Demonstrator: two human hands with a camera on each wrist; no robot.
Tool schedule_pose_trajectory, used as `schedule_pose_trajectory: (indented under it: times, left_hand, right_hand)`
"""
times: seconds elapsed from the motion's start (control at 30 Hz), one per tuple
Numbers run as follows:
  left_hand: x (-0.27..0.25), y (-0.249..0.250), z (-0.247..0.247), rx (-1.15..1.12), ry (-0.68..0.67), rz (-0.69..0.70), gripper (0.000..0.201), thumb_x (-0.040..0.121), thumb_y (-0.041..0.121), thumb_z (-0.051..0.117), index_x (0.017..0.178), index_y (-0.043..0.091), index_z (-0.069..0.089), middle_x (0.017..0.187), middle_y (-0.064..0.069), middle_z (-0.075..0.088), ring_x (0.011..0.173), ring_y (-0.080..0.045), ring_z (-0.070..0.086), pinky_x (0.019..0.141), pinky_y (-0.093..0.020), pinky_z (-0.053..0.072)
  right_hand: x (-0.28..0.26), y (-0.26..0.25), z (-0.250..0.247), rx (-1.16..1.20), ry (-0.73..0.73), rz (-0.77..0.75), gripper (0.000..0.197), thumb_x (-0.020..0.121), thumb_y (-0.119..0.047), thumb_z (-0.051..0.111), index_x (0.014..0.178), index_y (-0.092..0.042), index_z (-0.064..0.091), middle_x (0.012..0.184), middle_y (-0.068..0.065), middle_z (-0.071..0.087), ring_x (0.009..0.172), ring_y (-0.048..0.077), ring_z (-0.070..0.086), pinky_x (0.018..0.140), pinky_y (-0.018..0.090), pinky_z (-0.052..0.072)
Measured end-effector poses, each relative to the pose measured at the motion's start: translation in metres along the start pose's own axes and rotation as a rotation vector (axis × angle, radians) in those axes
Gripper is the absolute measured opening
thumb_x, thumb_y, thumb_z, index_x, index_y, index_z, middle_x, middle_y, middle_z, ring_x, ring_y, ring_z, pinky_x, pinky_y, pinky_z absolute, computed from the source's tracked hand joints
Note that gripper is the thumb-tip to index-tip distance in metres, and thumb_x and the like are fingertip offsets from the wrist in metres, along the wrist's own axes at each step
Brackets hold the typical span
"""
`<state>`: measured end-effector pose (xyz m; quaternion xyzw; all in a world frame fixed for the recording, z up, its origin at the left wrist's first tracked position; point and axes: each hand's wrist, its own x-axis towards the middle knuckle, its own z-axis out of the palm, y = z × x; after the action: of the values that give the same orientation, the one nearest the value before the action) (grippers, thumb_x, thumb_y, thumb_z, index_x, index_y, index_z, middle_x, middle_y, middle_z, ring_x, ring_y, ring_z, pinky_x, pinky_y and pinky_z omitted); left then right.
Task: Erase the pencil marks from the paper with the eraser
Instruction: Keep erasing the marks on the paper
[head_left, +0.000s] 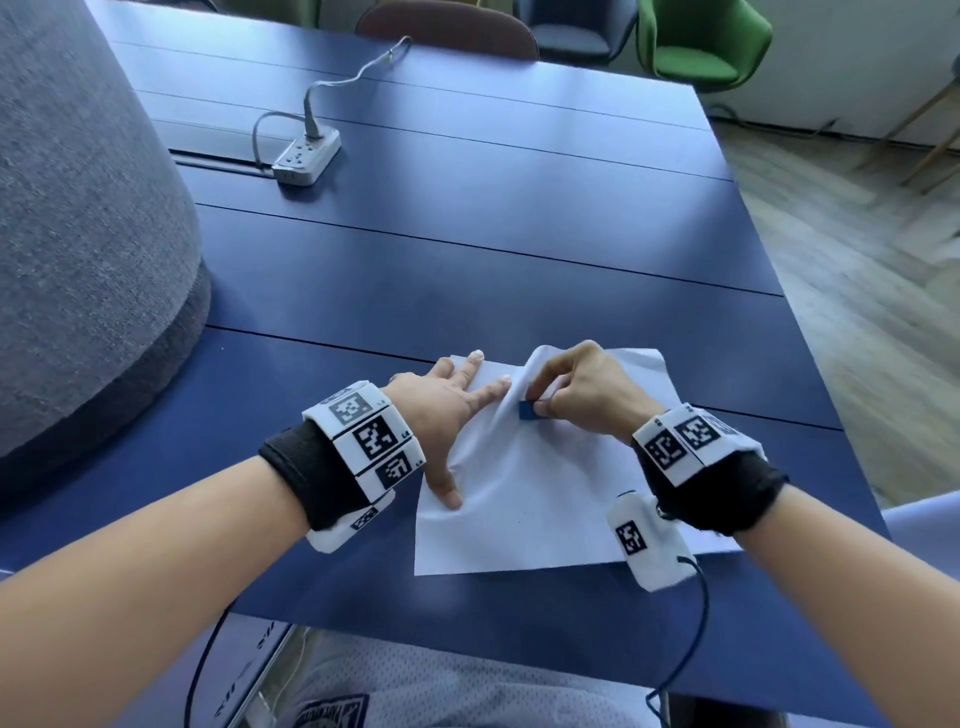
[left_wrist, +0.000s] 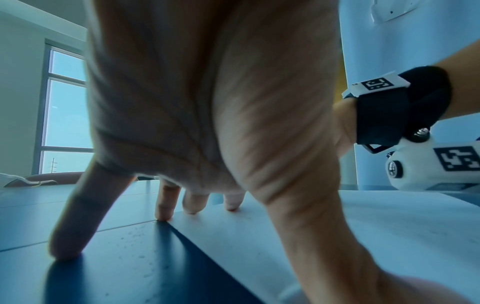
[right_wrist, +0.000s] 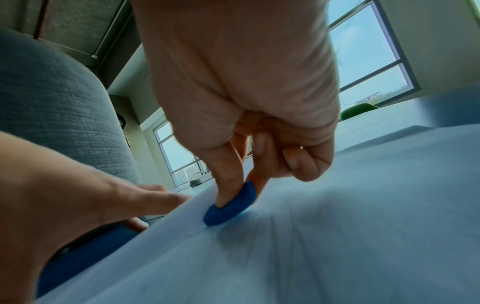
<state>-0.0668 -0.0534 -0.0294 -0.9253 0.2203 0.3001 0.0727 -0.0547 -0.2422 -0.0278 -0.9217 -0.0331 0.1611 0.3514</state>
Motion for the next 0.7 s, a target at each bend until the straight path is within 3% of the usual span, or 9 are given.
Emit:
schedule_pose_trajectory:
  times: [0.07,0.2,0.33,0.43,0.53,0.63,0.7]
  left_hand:
    - [0.0,-0.001,0.0,-0.008,-0.012,0.0,0.144,0.056,0.054,0.088,0.151,0.039,-0.019,0.159,-0.001,-0.027,0.149,-0.026,-0.011,0.107,-0.05,0.037]
    - [0.001,-0.001,-0.002,0.013,-0.032,0.009,0.146,0.053,0.058,0.088,0.151,0.037,-0.019,0.159,-0.003,-0.027,0.148,-0.026,-0.01,0.106,-0.056,0.037]
    - [0.0,0.004,-0.009,0.07,-0.068,0.028,0.144,0.054,0.059,0.087,0.151,0.039,-0.018,0.159,-0.01,-0.026,0.148,-0.031,-0.01,0.109,-0.07,0.017]
    - [0.002,0.003,-0.013,0.069,-0.063,0.095,0.143,0.055,0.059,0.086,0.153,0.033,-0.015,0.159,-0.002,-0.028,0.148,-0.028,-0.017,0.114,-0.064,0.005]
    - [0.003,0.001,-0.012,-0.079,-0.055,0.145,0.14,0.059,0.061,0.083,0.155,0.025,-0.013,0.159,0.007,-0.027,0.146,-0.015,-0.022,0.12,-0.051,0.003]
    - [0.005,0.006,-0.006,-0.118,-0.014,0.137,0.138,0.061,0.063,0.081,0.155,0.02,-0.011,0.159,0.004,-0.026,0.147,-0.016,-0.02,0.12,-0.052,0.006]
    - [0.005,0.009,-0.002,-0.088,-0.001,0.137,0.141,0.06,0.06,0.083,0.155,0.02,-0.013,0.159,0.002,-0.026,0.147,-0.02,-0.02,0.119,-0.055,0.006]
  right_hand:
    - [-0.011,0.01,-0.005,-0.046,-0.011,0.005,0.008,0.073,-0.012,0.073,0.073,-0.019,0.074,0.056,-0.006,0.06,0.05,0.008,0.052,0.043,0.01,0.037]
    - [-0.041,0.037,-0.012,0.01,-0.085,0.07,0.01,0.079,-0.014,0.07,0.078,-0.024,0.072,0.065,0.0,0.066,0.051,0.007,0.05,0.046,0.017,0.039]
    - [-0.053,0.048,-0.012,0.041,-0.084,0.101,0.01,0.08,-0.015,0.07,0.08,-0.024,0.072,0.069,0.001,0.067,0.05,0.004,0.049,0.046,0.017,0.037]
    - [-0.049,0.043,-0.015,0.018,-0.116,0.105,0.01,0.08,-0.015,0.069,0.082,-0.024,0.072,0.067,0.002,0.066,0.053,0.008,0.051,0.049,0.019,0.039]
    - [-0.036,0.031,-0.019,0.014,-0.098,0.056,0.006,0.079,-0.017,0.071,0.082,-0.023,0.072,0.066,0.007,0.067,0.053,0.01,0.051,0.049,0.018,0.04]
    - [-0.017,0.02,-0.017,-0.002,-0.002,-0.024,0.005,0.078,-0.02,0.073,0.079,-0.024,0.072,0.06,0.002,0.064,0.047,0.002,0.049,0.049,0.011,0.04]
    - [-0.003,0.017,-0.016,-0.01,0.038,-0.049,0.005,0.079,-0.02,0.074,0.083,-0.024,0.073,0.058,-0.004,0.061,0.051,-0.001,0.052,0.061,0.015,0.044]
